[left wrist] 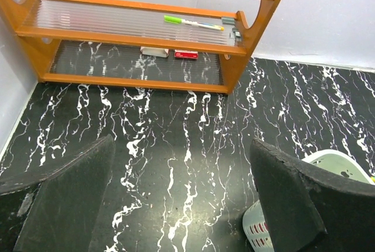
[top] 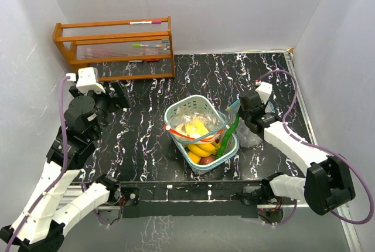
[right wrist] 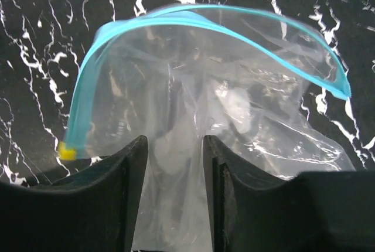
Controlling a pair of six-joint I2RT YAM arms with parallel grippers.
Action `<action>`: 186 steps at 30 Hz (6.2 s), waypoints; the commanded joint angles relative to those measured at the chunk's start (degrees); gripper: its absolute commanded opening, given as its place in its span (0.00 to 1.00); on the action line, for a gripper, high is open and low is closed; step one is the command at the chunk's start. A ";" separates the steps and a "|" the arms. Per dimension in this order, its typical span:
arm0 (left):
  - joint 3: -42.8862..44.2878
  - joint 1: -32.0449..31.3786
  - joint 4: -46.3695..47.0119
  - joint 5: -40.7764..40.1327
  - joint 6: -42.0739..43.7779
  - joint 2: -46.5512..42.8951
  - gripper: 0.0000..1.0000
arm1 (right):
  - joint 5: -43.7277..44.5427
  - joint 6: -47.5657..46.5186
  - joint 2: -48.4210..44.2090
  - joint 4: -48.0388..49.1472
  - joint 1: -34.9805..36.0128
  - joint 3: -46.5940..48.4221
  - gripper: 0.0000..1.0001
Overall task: Place the food in the zip-top bag and seal the zipper
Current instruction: Place the zipper food storage bag at the center of the board, then pick up the zipper food storage bag from the bin, then place the zipper food storage bag in the bin, then open the zipper of the food storage bag.
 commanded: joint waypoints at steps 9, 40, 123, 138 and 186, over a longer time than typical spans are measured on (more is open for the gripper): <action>-0.84 -0.12 0.85 1.95 -0.08 0.50 0.97 | -6.51 0.26 -5.94 -4.73 -0.20 4.05 0.81; -4.08 -0.12 1.09 2.79 -0.71 1.92 0.97 | -42.71 -27.02 0.14 4.50 31.84 20.80 0.77; -15.42 -0.12 9.07 32.46 -2.37 -6.19 0.86 | -16.98 -7.11 1.78 18.91 36.08 24.79 0.69; -21.45 -0.12 11.19 32.24 -9.47 -6.52 0.84 | -7.86 -10.31 1.65 4.99 36.04 20.28 0.69; -27.60 -0.12 25.33 35.73 -22.39 4.29 0.40 | 0.39 -4.66 4.34 20.95 36.54 9.41 0.18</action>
